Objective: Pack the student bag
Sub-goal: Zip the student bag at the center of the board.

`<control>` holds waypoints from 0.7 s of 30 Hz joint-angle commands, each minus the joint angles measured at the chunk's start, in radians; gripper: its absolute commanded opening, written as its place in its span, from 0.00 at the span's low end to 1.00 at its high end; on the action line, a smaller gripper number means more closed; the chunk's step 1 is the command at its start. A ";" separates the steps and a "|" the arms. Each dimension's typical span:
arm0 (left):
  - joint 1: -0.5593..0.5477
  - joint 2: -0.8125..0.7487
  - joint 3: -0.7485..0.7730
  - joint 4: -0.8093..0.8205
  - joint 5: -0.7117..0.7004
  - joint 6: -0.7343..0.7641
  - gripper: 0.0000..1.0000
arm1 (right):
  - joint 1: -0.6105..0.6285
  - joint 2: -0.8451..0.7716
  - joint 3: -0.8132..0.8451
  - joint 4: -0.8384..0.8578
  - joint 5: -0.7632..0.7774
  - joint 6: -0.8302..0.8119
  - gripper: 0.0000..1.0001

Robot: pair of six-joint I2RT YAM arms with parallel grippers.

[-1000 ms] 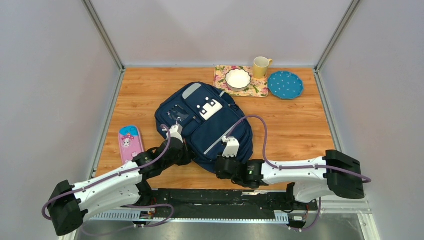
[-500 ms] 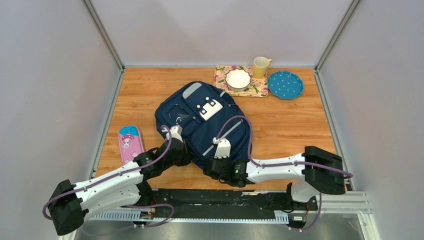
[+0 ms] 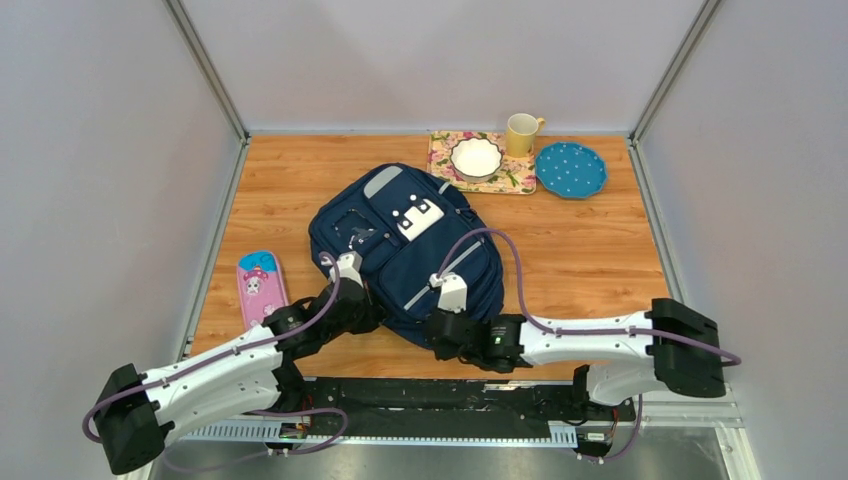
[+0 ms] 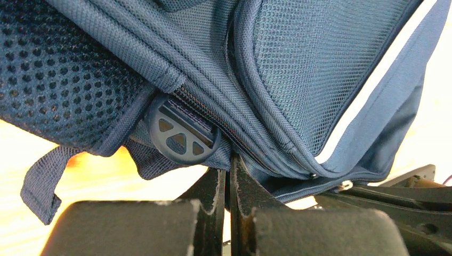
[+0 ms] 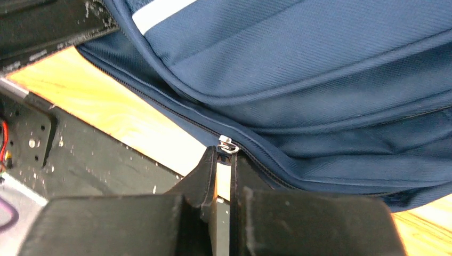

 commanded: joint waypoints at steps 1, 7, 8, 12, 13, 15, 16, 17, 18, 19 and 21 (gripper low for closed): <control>-0.008 -0.037 0.036 -0.113 -0.062 0.055 0.00 | -0.054 -0.109 -0.071 -0.047 -0.162 -0.147 0.00; 0.007 -0.104 0.021 -0.192 -0.127 0.069 0.00 | -0.088 -0.212 -0.145 -0.127 -0.211 -0.190 0.00; 0.016 -0.121 0.018 -0.207 -0.130 0.072 0.00 | -0.097 -0.218 -0.157 -0.100 -0.239 -0.237 0.00; 0.023 -0.158 0.012 -0.203 -0.115 0.113 0.06 | -0.114 -0.208 -0.177 -0.044 -0.363 -0.312 0.00; 0.023 -0.165 0.018 -0.200 -0.099 0.130 0.25 | -0.114 -0.200 -0.172 -0.039 -0.368 -0.312 0.00; 0.023 -0.196 0.024 -0.196 -0.085 0.139 0.40 | -0.114 -0.177 -0.166 -0.007 -0.378 -0.309 0.00; 0.023 -0.210 0.024 -0.192 -0.076 0.144 0.59 | -0.114 -0.169 -0.160 0.008 -0.391 -0.306 0.00; 0.024 -0.239 0.025 -0.195 -0.075 0.147 0.69 | -0.114 -0.162 -0.159 0.043 -0.397 -0.300 0.00; 0.023 -0.251 0.030 -0.204 -0.075 0.150 0.75 | -0.114 -0.145 -0.157 0.062 -0.404 -0.287 0.00; 0.023 -0.265 0.042 -0.241 -0.082 0.150 0.75 | -0.114 -0.136 -0.153 0.079 -0.420 -0.280 0.00; 0.023 -0.294 0.064 -0.290 -0.090 0.146 0.76 | -0.114 -0.111 -0.148 0.117 -0.428 -0.262 0.00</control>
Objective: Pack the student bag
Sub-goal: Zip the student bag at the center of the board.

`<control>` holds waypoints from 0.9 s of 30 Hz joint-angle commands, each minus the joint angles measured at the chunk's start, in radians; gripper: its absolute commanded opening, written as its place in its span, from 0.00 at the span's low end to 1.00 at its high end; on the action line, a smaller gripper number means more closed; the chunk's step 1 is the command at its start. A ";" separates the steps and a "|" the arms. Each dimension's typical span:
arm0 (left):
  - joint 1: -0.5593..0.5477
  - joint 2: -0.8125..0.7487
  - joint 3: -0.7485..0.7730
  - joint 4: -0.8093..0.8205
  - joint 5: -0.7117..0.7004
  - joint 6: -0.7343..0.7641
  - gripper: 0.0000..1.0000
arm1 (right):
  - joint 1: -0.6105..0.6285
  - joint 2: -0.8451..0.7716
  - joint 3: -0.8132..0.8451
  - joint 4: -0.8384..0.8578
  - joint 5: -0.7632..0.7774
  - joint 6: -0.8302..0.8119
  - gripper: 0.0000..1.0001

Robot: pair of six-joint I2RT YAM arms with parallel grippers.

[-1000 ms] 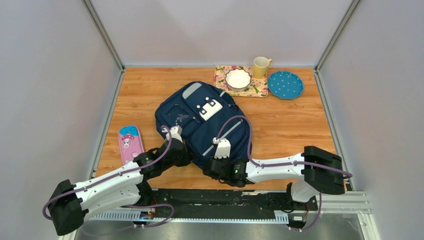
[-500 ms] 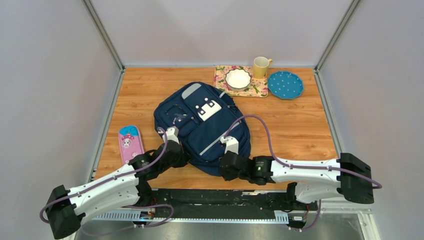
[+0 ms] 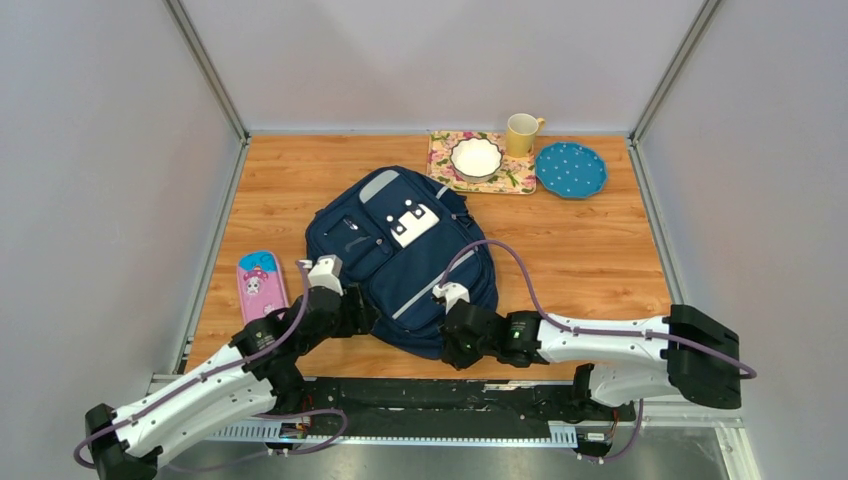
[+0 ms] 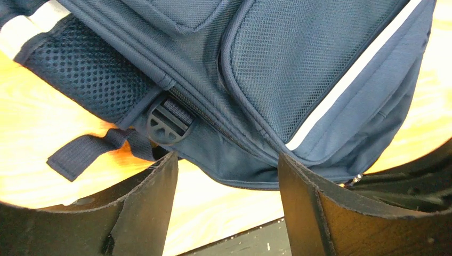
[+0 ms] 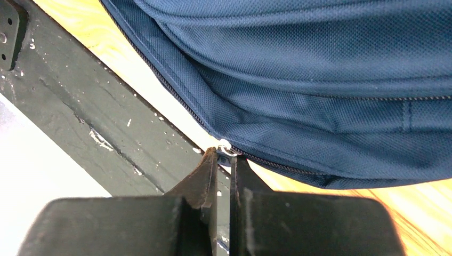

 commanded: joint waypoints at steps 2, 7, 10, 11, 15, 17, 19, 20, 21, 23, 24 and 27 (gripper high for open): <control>0.004 -0.064 0.094 -0.153 -0.014 0.014 0.76 | -0.005 0.049 0.014 0.101 -0.044 0.009 0.00; 0.004 -0.055 0.093 -0.233 0.067 -0.091 0.76 | -0.005 0.036 0.015 0.121 -0.026 0.018 0.00; -0.001 -0.035 0.057 -0.163 0.154 -0.137 0.77 | -0.005 0.022 0.014 0.127 -0.015 0.001 0.00; -0.006 -0.027 0.053 -0.153 0.159 -0.154 0.77 | -0.005 0.021 0.015 0.129 -0.014 -0.004 0.00; -0.090 -0.038 0.047 -0.135 0.104 -0.286 0.77 | -0.004 0.051 0.037 0.127 -0.021 -0.020 0.00; -0.131 -0.055 0.021 -0.101 0.093 -0.341 0.77 | -0.005 0.061 0.042 0.130 -0.027 -0.019 0.00; -0.185 -0.058 -0.012 -0.086 0.072 -0.423 0.77 | -0.005 0.061 0.045 0.135 -0.029 -0.017 0.00; -0.202 -0.049 -0.021 -0.081 0.061 -0.443 0.77 | -0.005 0.058 0.046 0.136 -0.027 -0.016 0.00; -0.216 -0.041 -0.030 -0.081 0.044 -0.494 0.77 | -0.005 0.050 0.046 0.135 -0.024 -0.014 0.00; -0.263 -0.023 -0.058 -0.015 0.032 -0.515 0.77 | -0.005 0.038 0.048 0.130 -0.014 -0.014 0.00; -0.285 -0.015 -0.064 0.014 0.006 -0.542 0.78 | -0.005 0.035 0.048 0.132 -0.009 -0.014 0.00; -0.355 0.026 -0.085 0.129 -0.060 -0.573 0.78 | -0.005 0.036 0.051 0.127 -0.015 -0.008 0.00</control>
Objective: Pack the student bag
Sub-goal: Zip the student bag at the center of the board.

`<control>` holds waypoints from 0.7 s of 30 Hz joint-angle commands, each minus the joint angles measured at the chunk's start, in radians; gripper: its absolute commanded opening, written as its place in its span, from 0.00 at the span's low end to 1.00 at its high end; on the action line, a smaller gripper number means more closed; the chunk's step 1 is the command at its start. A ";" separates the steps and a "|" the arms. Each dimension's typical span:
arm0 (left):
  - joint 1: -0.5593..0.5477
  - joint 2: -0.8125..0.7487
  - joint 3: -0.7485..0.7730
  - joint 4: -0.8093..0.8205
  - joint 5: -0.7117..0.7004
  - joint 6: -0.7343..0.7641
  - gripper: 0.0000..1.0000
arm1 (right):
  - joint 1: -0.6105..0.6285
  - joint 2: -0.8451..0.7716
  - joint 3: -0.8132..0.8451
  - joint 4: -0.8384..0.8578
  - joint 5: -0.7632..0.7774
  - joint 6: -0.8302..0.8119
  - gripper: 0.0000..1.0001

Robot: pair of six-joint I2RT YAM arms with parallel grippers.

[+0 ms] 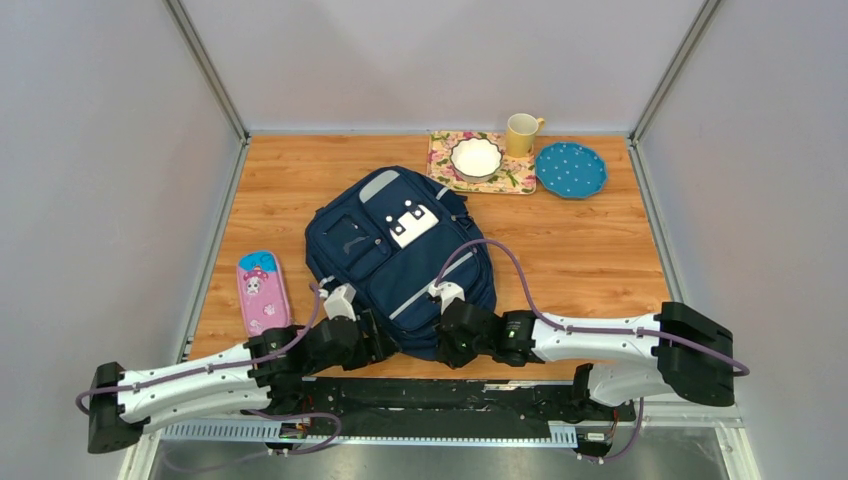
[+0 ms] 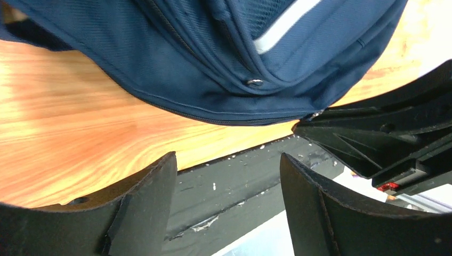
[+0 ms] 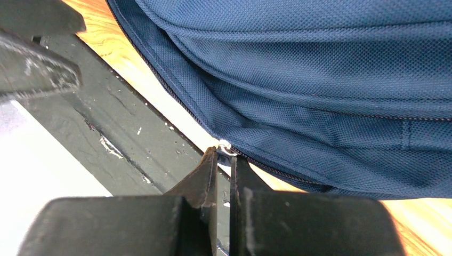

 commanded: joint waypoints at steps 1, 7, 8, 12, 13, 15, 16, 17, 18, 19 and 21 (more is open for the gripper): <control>-0.070 0.051 -0.016 0.208 -0.105 -0.107 0.78 | -0.002 -0.016 0.043 0.060 0.000 0.000 0.00; -0.085 0.130 -0.064 0.387 -0.132 -0.130 0.78 | -0.002 -0.027 0.026 0.078 -0.016 0.018 0.00; -0.087 0.149 -0.068 0.394 -0.138 -0.132 0.78 | 0.000 -0.025 0.026 0.083 -0.019 0.020 0.00; -0.085 0.187 -0.095 0.443 -0.135 -0.161 0.79 | 0.000 -0.027 0.025 0.080 -0.022 0.015 0.00; -0.087 0.192 -0.099 0.445 -0.129 -0.164 0.78 | 0.000 -0.025 0.023 0.079 -0.025 0.015 0.00; -0.087 0.204 -0.114 0.454 -0.108 -0.179 0.78 | 0.000 -0.028 0.022 0.082 -0.029 0.012 0.00; -0.085 0.209 -0.122 0.456 -0.103 -0.193 0.78 | 0.001 -0.028 0.019 0.082 -0.032 0.011 0.00; -0.087 0.210 -0.128 0.457 -0.102 -0.205 0.78 | 0.000 -0.030 0.017 0.085 -0.034 0.011 0.00; -0.087 0.210 -0.145 0.477 -0.096 -0.225 0.78 | 0.001 -0.030 0.015 0.086 -0.035 0.006 0.00; -0.087 0.210 -0.153 0.492 -0.092 -0.230 0.78 | 0.000 -0.028 0.015 0.086 -0.035 0.001 0.00; -0.087 0.216 -0.154 0.503 -0.092 -0.236 0.77 | 0.000 -0.028 0.020 0.083 -0.035 0.000 0.00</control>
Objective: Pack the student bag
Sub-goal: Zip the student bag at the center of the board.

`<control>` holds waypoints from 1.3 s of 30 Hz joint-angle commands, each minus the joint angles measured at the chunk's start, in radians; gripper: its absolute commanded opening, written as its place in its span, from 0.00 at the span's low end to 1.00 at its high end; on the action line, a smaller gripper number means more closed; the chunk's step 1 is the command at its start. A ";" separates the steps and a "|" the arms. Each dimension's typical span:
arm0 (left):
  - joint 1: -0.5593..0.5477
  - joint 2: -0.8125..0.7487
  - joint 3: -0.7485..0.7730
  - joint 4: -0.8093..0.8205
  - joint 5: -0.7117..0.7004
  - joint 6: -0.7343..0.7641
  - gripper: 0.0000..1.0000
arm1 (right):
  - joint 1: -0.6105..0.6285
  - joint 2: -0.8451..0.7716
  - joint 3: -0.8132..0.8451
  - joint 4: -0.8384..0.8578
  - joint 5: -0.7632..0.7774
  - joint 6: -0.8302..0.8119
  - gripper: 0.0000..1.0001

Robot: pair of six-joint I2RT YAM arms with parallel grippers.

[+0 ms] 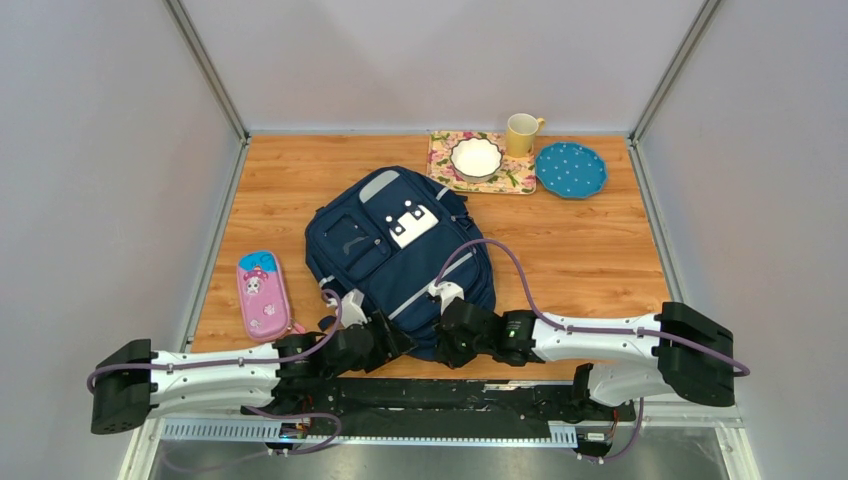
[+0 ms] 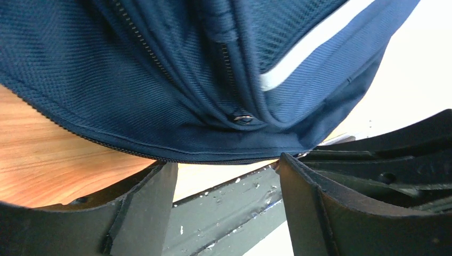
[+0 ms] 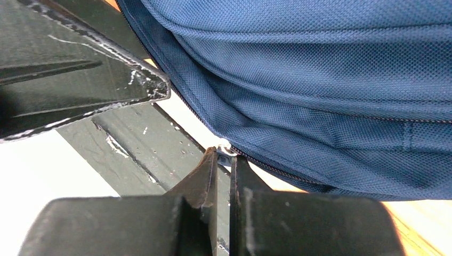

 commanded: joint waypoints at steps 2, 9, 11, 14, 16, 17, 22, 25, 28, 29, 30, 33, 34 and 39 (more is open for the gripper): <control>-0.002 0.023 -0.015 0.070 0.002 -0.050 0.70 | 0.000 -0.027 0.019 0.076 -0.019 -0.009 0.00; -0.002 0.046 -0.044 0.104 -0.041 -0.077 0.52 | 0.001 -0.043 0.012 0.085 -0.034 -0.019 0.00; -0.003 0.044 -0.041 0.093 -0.055 -0.067 0.51 | 0.006 -0.046 0.012 0.082 -0.036 -0.030 0.00; -0.002 0.030 -0.034 0.059 -0.081 -0.058 0.57 | 0.014 -0.052 0.011 0.080 -0.036 -0.044 0.00; -0.003 0.017 -0.029 0.039 -0.102 -0.057 0.71 | 0.017 -0.052 0.009 0.085 -0.036 -0.047 0.00; -0.003 0.013 -0.031 0.041 -0.106 -0.054 0.73 | 0.018 -0.047 0.011 0.087 -0.036 -0.047 0.00; -0.003 -0.008 -0.047 0.073 -0.122 -0.066 0.78 | 0.021 -0.028 0.022 0.088 -0.068 -0.058 0.00; -0.002 -0.010 -0.070 0.075 -0.132 -0.132 0.78 | 0.023 -0.021 0.026 0.094 -0.068 -0.061 0.00; -0.003 -0.020 -0.104 0.087 -0.149 -0.185 0.78 | 0.024 -0.021 0.029 0.094 -0.068 -0.065 0.00; -0.003 -0.025 -0.109 0.087 -0.153 -0.192 0.76 | 0.026 -0.023 0.029 0.093 -0.068 -0.064 0.00; -0.003 -0.026 -0.110 0.088 -0.161 -0.187 0.74 | 0.026 -0.023 0.028 0.093 -0.069 -0.065 0.00; -0.002 -0.019 -0.094 0.064 -0.173 -0.181 0.66 | 0.031 -0.027 0.022 0.097 -0.074 -0.071 0.00; -0.002 -0.010 -0.090 0.061 -0.173 -0.181 0.63 | 0.031 -0.028 0.022 0.100 -0.078 -0.075 0.00; -0.003 0.009 -0.074 0.036 -0.162 -0.150 0.31 | 0.038 -0.026 0.029 0.096 -0.082 -0.085 0.00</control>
